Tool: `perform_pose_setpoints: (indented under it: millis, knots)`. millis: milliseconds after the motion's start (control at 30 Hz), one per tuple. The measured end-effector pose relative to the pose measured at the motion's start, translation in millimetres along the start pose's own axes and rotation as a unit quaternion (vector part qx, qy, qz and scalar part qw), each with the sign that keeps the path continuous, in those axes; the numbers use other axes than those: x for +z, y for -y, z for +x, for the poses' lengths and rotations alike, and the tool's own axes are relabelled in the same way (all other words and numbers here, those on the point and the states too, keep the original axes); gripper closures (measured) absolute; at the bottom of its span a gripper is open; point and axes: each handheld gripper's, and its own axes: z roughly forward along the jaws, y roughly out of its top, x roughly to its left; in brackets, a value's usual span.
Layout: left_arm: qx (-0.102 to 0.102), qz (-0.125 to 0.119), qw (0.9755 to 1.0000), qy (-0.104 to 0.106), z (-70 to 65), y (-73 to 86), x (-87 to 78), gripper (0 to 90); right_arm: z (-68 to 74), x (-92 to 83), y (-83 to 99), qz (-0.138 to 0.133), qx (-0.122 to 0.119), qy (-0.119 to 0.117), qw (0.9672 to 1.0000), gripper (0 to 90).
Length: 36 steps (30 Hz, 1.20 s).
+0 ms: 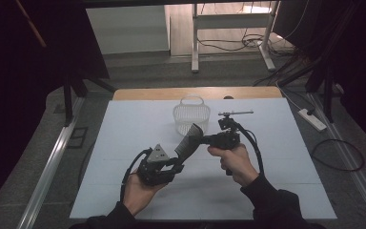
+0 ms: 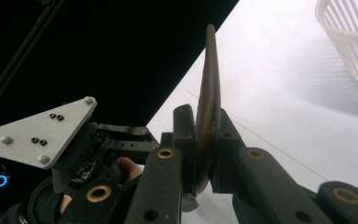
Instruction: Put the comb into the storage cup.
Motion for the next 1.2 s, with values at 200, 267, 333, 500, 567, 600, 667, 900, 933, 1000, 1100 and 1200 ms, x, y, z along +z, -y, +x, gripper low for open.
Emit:
perform_pose_setpoints:
  millis: [200,267,333,500,567,600,667,900,933,1000,1100,1200]
  knots:
    - [-0.005,0.000,0.9999,-0.010,1.8,0.5,-2.2,46.4,-0.3,-3.0,-1.0,-0.006,-0.005,0.008,0.9999,83.8]
    - [-0.011,-0.001,0.9999,-0.010,3.8,1.1,-3.3,43.6,-0.1,-4.6,-1.6,-0.008,-0.009,0.012,0.9999,83.8]
    - [-0.019,-0.002,0.9998,-0.007,6.2,2.3,-4.1,39.3,-0.8,-6.2,-2.1,-0.012,-0.009,0.013,0.9998,83.8]
    - [-0.040,-0.006,0.9992,0.004,11.4,5.9,-5.4,26.0,-2.6,-12.1,-4.6,-0.022,-0.014,0.015,0.9995,83.7]
    - [-0.046,0.000,0.9989,0.006,13.0,7.1,-5.3,23.2,-2.6,-13.0,-4.9,-0.024,-0.014,0.017,0.9995,83.7]
    - [-0.049,0.001,0.9988,0.007,13.6,7.9,-5.2,20.7,-2.8,-13.8,-5.2,-0.024,-0.016,0.019,0.9994,83.8]
    - [-0.053,0.004,0.9985,0.009,15.0,9.6,-6.2,17.5,-3.1,-15.4,-5.5,-0.028,-0.018,0.022,0.9992,83.7]
    - [-0.055,-0.012,0.9981,0.022,21.1,15.2,-14.6,13.6,-3.6,-21.2,-6.7,-0.035,-0.024,0.026,0.9987,83.7]
    - [-0.058,-0.015,0.9980,0.022,21.7,15.9,-15.5,12.9,-3.5,-21.8,-6.7,-0.036,-0.025,0.027,0.9987,83.7]
    - [-0.060,-0.015,0.9979,0.021,23.2,16.9,-17.2,11.7,-3.4,-22.9,-6.8,-0.040,-0.027,0.028,0.9984,83.7]
    - [-0.063,-0.011,0.9978,0.016,25.0,18.2,-19.2,10.6,-3.8,-24.9,-7.6,-0.043,-0.028,0.028,0.9983,83.7]
    - [-0.058,-0.002,0.9983,0.007,25.9,19.2,-22.3,8.4,-4.0,-27.3,-8.8,-0.048,-0.027,0.029,0.9980,83.7]
